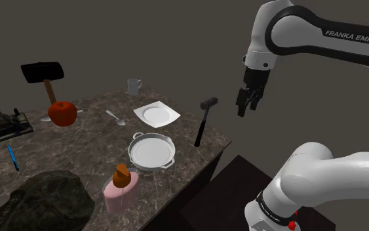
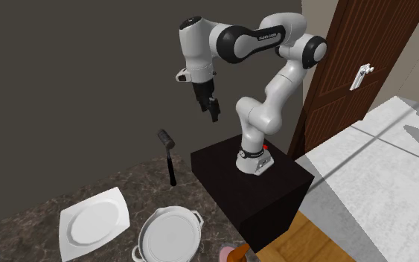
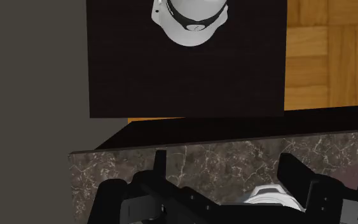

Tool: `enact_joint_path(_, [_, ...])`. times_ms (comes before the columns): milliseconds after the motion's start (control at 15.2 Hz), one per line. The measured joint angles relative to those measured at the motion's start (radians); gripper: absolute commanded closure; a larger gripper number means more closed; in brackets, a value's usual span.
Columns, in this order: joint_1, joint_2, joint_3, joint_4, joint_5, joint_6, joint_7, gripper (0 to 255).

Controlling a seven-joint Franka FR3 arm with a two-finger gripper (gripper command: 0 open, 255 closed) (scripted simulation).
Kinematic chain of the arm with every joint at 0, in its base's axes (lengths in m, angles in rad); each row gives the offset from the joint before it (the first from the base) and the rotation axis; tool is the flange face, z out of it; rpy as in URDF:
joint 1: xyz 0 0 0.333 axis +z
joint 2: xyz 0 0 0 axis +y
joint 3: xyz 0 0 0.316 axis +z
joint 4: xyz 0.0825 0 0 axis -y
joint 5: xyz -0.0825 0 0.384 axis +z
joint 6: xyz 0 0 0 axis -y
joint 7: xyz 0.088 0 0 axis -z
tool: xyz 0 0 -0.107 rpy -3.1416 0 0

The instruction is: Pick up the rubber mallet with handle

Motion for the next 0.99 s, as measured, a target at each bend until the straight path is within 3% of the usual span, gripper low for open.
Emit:
enact_joint_path(198, [-0.024,0.020,0.041,0.000,0.029,0.037,0.096,0])
enact_joint_path(660, [-0.178,0.191,0.238,0.060,0.111,0.246,0.655,0])
enact_joint_path(990, [-0.314,0.350,0.359,0.157,0.085,0.367,1.071,0])
